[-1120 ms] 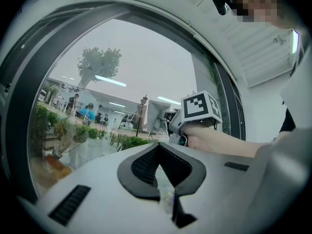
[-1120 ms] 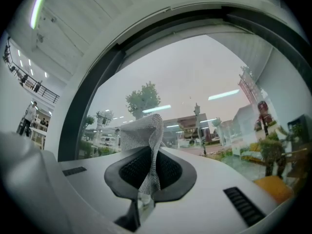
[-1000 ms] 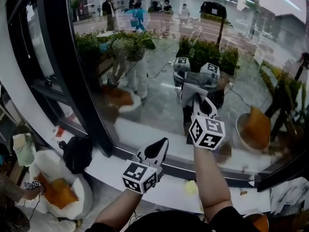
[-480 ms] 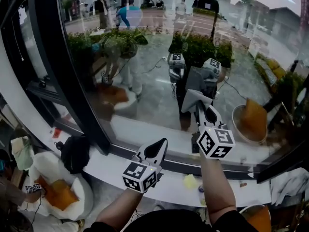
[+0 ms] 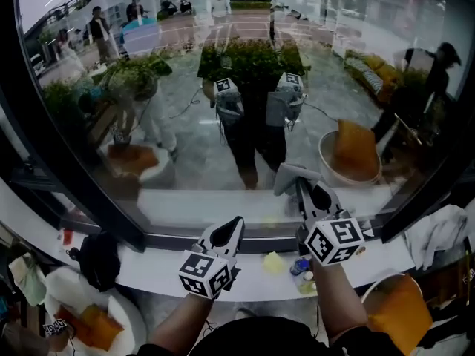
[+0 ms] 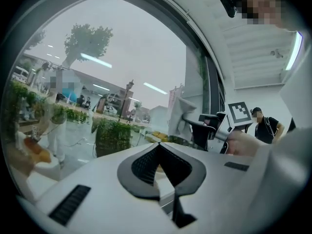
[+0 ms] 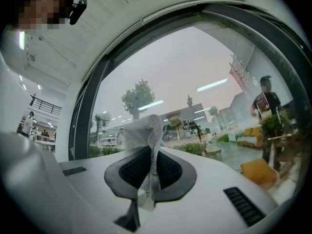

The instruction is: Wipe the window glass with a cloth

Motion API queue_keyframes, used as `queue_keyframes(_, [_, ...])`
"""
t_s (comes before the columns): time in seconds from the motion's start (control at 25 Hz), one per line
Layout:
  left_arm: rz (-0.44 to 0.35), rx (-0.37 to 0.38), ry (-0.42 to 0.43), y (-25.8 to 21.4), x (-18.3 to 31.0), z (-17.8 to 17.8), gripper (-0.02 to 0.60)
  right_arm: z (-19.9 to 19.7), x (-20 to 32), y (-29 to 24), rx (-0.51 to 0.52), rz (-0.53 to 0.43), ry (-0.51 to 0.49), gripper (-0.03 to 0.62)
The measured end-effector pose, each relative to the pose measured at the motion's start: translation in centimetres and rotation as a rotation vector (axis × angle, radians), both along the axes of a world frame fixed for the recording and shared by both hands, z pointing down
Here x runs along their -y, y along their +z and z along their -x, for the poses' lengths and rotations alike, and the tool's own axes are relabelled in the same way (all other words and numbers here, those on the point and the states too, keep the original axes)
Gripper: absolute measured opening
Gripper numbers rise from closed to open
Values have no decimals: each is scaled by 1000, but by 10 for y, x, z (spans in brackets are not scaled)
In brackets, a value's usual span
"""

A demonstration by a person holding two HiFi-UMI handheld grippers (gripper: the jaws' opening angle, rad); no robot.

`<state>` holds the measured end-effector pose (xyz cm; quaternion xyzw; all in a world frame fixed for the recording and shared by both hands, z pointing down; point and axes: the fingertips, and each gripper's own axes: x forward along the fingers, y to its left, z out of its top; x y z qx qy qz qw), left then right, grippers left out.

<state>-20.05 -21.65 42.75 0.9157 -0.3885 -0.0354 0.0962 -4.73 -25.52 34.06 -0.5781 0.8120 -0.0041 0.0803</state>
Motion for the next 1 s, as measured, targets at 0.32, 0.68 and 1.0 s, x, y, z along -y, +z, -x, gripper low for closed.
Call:
queue_keyframes(0.32, [32,2,107,4,-53,-98,8,-99,-83,29,-4,79,93,41])
queue_keyframes(0.68, [44,-8,141,9,-129,-173,8,-169,-176,47,-13,124,117,41])
queue_keyframes(1.0, [60,-10,130,23,-183,-208,8,-191,-235,69,-5,155,75,41])
